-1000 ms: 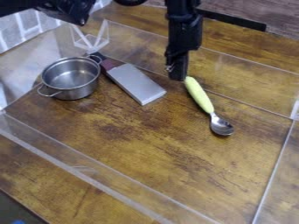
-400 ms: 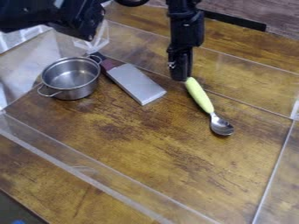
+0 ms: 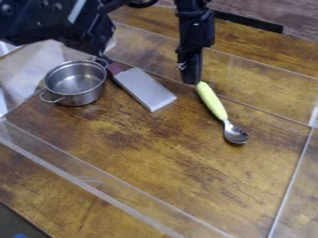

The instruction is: Move the toy knife to the right side of the table

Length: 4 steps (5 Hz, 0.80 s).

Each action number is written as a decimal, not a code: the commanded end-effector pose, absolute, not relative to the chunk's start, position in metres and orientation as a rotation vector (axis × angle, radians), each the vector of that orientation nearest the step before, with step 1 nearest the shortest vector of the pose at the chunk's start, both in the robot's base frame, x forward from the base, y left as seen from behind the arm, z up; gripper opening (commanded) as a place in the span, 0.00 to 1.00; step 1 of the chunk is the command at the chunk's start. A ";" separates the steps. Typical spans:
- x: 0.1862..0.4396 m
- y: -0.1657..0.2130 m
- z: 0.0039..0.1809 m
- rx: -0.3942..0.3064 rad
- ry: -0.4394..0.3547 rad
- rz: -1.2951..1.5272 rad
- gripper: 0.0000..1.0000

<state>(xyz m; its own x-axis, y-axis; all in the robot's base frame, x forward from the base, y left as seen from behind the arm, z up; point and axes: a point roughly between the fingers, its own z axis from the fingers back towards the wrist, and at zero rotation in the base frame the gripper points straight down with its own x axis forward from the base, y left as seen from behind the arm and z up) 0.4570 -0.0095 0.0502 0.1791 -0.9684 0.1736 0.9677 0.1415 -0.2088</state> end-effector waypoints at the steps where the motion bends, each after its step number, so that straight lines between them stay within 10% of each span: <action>1: 0.463 0.001 0.082 -0.269 -0.065 -1.388 0.00; 4: 0.461 0.005 0.091 -0.344 -0.071 -1.359 0.00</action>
